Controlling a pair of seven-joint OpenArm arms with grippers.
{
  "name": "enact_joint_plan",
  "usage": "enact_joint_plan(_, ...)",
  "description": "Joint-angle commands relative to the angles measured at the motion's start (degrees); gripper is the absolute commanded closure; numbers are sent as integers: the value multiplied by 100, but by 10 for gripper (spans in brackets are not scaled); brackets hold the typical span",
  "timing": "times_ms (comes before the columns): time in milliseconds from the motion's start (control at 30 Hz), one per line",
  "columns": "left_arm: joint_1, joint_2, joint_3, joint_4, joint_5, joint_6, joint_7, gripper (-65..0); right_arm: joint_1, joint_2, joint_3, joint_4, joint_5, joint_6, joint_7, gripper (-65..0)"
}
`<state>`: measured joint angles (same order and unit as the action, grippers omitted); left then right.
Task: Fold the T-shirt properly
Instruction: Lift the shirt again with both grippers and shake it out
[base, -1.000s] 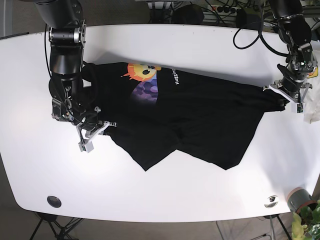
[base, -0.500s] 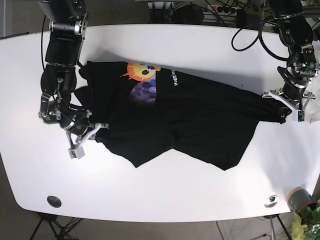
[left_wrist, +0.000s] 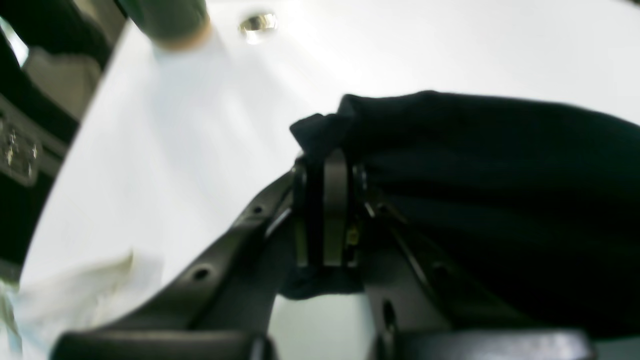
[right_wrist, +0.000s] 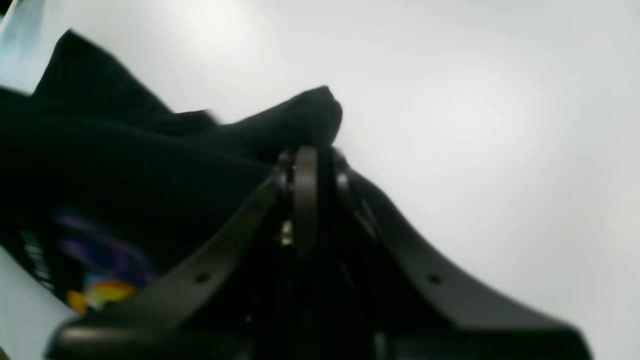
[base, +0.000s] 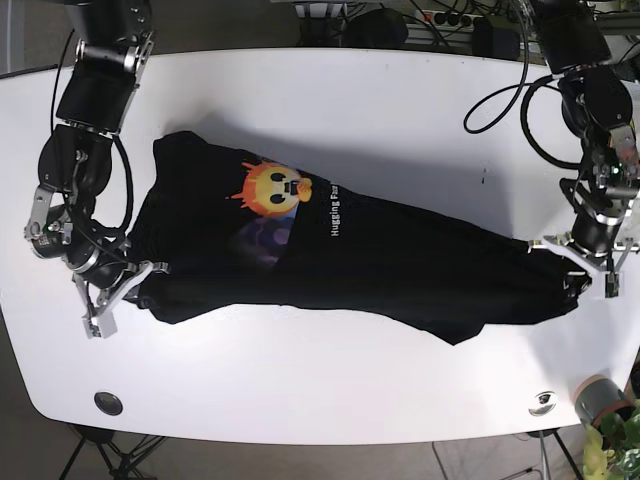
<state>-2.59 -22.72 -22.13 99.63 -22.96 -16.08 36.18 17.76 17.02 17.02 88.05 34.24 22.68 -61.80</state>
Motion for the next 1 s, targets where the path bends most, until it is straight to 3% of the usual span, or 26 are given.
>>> enact_joint_plan(0,-414,-97,248,28,-64,-6,-185,0,418,246,26,87,53,14,145,-19)
enact_joint_plan(333,-1829,-97,1198,-816,-64,-6,-185,0,1411,676,-9,-176,53,58,83,-19)
enact_joint_plan(600,-3227,-80,1584,-1836,-73,-6,-185,0,2870,1134,-853,-1108,53,66,-66,-19)
enact_joint_plan(967,-4528,-88,1690,-1959,-73,-6,-185,0,4382,1301,-1618,-1390,44,66,-110,-19)
